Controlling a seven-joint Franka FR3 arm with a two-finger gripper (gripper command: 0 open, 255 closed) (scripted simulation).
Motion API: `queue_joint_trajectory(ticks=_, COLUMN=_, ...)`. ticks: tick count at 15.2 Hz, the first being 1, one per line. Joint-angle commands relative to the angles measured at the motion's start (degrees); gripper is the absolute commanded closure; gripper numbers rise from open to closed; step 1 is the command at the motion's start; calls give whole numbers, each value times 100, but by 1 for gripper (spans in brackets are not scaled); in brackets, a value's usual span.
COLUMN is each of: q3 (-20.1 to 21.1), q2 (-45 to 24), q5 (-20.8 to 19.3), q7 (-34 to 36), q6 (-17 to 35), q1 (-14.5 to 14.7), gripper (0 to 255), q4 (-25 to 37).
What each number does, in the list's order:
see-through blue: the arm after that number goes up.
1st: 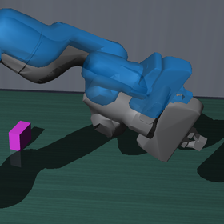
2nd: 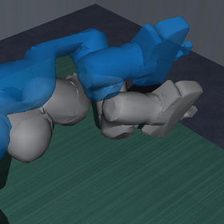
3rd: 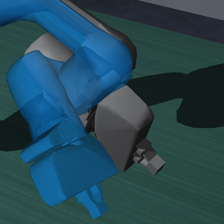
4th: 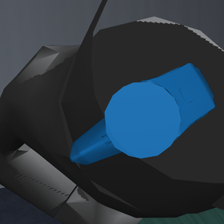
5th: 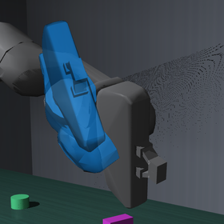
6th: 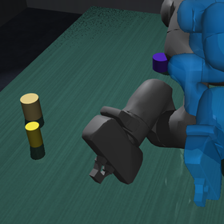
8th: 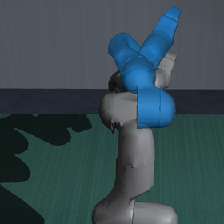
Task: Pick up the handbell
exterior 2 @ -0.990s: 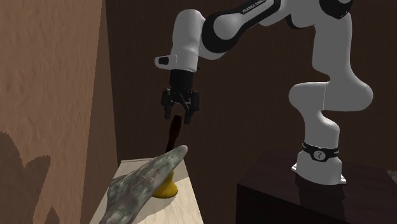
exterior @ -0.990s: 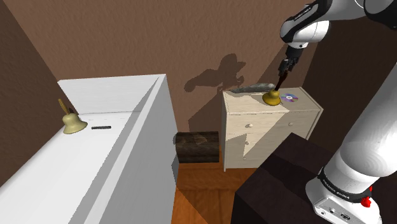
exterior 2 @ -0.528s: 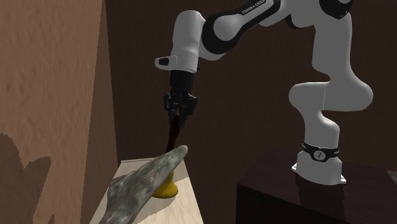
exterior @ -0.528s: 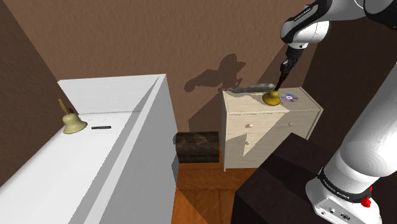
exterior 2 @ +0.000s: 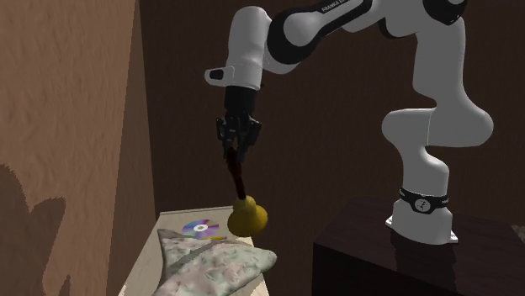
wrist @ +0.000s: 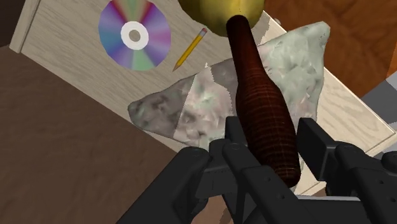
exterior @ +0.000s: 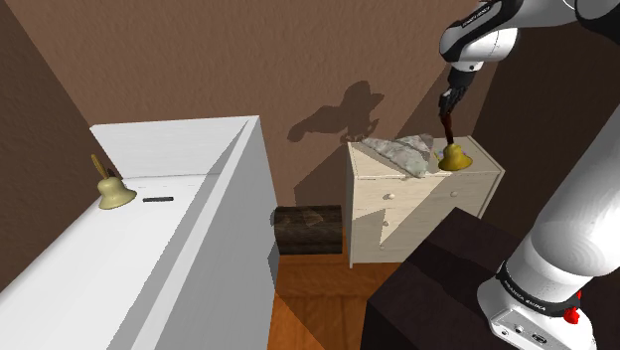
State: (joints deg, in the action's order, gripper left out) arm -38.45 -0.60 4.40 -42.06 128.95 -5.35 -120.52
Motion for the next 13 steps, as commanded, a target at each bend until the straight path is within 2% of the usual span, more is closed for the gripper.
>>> queue_joint_trajectory(ticks=1, q3=5, q2=64, q5=-60, q7=52, q6=-146, q1=7, gripper=255, q4=101)
queue_joint_trajectory(ticks=11, q3=40, q2=342, q5=-298, q7=245, q6=-887, q1=26, gripper=255, q4=630)
queue_joint_trajectory(ticks=13, q3=41, q2=346, q5=-301, q7=247, q6=-898, q1=26, gripper=255, q4=639)
